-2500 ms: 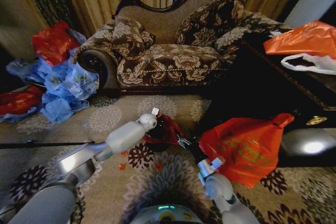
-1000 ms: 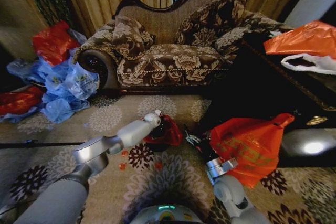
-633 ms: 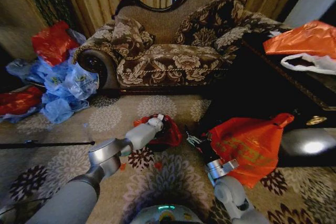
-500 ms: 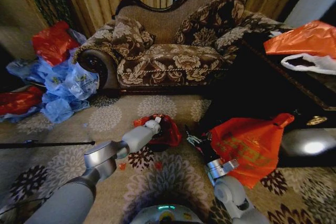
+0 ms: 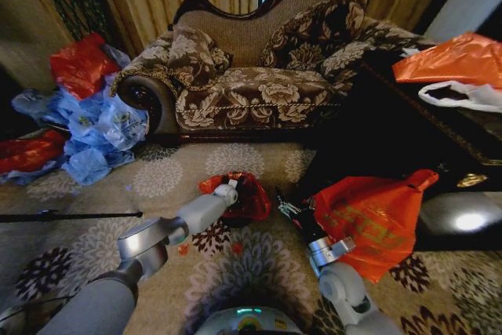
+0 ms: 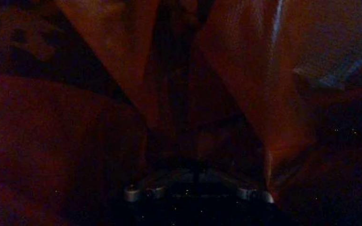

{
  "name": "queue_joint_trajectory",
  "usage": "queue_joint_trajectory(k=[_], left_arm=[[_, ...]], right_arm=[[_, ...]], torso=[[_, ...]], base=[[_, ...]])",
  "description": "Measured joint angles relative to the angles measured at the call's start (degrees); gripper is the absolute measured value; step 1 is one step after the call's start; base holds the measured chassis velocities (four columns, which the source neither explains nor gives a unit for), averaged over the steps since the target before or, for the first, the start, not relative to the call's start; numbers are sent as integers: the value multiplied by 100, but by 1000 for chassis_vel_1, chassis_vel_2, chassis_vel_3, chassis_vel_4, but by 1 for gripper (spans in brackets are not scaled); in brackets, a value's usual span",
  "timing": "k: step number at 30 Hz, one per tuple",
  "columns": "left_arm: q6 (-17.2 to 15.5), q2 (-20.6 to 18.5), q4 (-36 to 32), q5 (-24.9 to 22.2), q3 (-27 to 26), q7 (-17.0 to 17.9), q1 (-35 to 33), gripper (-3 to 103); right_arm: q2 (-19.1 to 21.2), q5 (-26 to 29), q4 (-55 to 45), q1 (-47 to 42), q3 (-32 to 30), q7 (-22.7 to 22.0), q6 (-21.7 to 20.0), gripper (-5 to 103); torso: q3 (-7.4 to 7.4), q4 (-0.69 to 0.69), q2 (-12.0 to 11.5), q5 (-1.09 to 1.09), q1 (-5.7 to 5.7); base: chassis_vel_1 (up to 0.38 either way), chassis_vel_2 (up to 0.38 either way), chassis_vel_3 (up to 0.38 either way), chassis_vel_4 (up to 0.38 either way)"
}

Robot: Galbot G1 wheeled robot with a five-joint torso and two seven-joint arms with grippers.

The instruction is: Place a garbage bag over the trash bin.

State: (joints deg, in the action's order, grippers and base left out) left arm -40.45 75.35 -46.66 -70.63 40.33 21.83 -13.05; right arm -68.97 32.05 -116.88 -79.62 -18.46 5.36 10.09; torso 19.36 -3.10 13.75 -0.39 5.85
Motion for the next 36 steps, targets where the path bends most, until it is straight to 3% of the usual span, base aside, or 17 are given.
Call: queue_joint_trajectory(k=[5,16,23,31,36], left_arm=[[32,-83,-136,-109,83,119,42,0],[170,-14,-22,97,40,-5,410,0],[193,-142,-226,-208,336,126,623,0],[412,130,126,-19,223,-8,729,0],[751,481,719,305,257,-324,751,0]], right_arm=[[13,28,90,208,70,-28,-4,100],[-23,4,113,190,167,-64,-13,100],[-69,13,146,311,250,-176,-41,100],[-85,-38,178,216,313,-105,-36,100],[-118,-87,207,208,354,-95,-29,100]], torso=[[5,-2,-4,-6,4],[5,-4,-7,-4,5],[3,-1,-7,-1,4],[3,-3,-5,-2,3],[3,-2,-5,-2,3]], base=[[0,0,0,0],[0,0,0,0],[0,0,0,0],[0,0,0,0],[0,0,0,0]])
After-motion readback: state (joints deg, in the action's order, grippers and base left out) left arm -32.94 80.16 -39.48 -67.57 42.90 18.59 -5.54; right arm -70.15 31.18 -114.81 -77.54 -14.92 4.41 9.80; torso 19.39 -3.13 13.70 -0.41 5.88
